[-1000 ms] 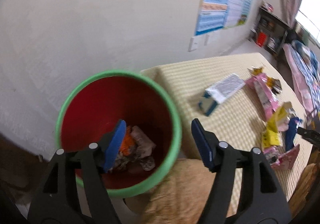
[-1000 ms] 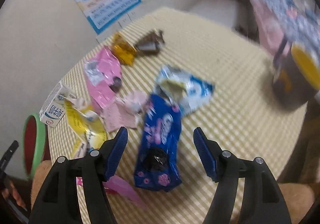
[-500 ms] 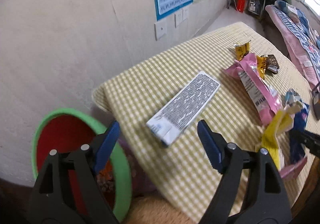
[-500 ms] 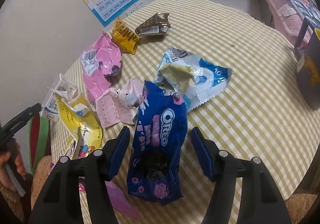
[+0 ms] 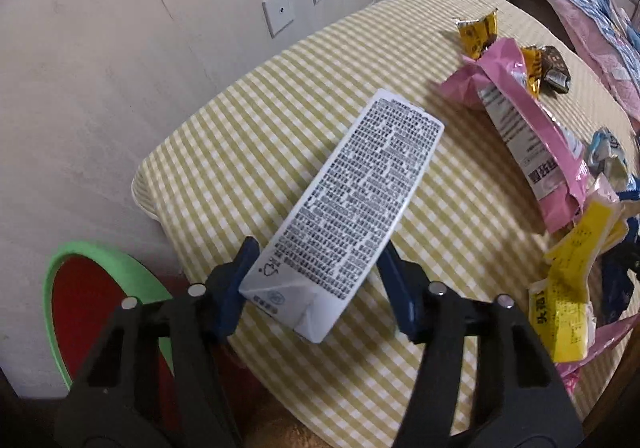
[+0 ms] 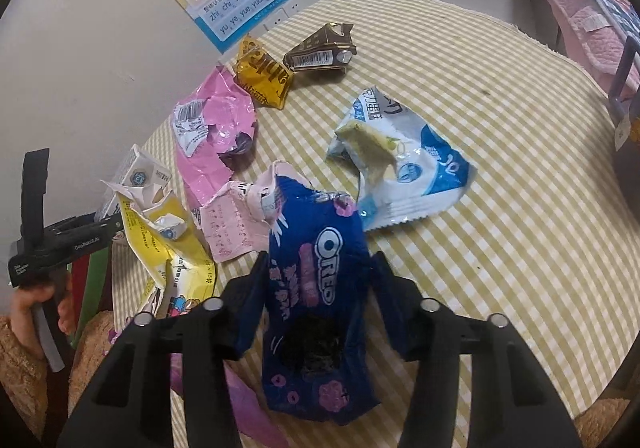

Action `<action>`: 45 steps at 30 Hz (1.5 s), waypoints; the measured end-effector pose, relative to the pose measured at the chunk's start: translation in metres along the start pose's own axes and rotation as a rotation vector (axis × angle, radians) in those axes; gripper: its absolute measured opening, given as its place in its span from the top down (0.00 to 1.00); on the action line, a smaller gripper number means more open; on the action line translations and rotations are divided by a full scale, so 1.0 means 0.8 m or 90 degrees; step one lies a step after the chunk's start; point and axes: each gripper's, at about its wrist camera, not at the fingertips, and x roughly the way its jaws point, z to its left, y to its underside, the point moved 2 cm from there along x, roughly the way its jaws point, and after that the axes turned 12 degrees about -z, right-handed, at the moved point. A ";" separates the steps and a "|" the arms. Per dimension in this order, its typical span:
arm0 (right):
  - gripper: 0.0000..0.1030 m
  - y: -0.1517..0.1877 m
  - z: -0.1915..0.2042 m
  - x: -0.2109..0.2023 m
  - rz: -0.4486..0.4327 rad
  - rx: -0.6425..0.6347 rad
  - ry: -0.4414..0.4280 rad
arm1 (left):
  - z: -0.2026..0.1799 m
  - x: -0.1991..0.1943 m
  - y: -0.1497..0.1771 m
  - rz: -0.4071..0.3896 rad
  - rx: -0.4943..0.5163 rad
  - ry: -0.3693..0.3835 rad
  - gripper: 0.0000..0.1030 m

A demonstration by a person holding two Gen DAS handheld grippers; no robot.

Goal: Collect trash
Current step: 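Grasp the white milk carton with the left gripper while the right gripper grasps the blue Oreo bag, then lift the milk carton with the left gripper while the right gripper lifts the Oreo bag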

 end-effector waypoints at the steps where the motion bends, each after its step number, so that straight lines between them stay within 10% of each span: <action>1: 0.59 0.000 0.000 0.000 0.000 -0.001 -0.003 | 0.000 -0.001 0.001 -0.002 -0.003 -0.002 0.48; 9: 0.84 -0.001 0.010 -0.001 -0.013 -0.009 -0.036 | -0.001 -0.029 0.014 -0.037 -0.068 -0.005 0.59; 27: 0.85 -0.013 0.014 -0.049 -0.113 -0.015 -0.035 | 0.015 -0.139 0.060 -0.108 -0.175 0.006 0.59; 45: 0.85 -0.024 0.048 -0.117 -0.201 -0.061 -0.027 | -0.008 -0.189 0.062 -0.180 -0.125 0.008 0.59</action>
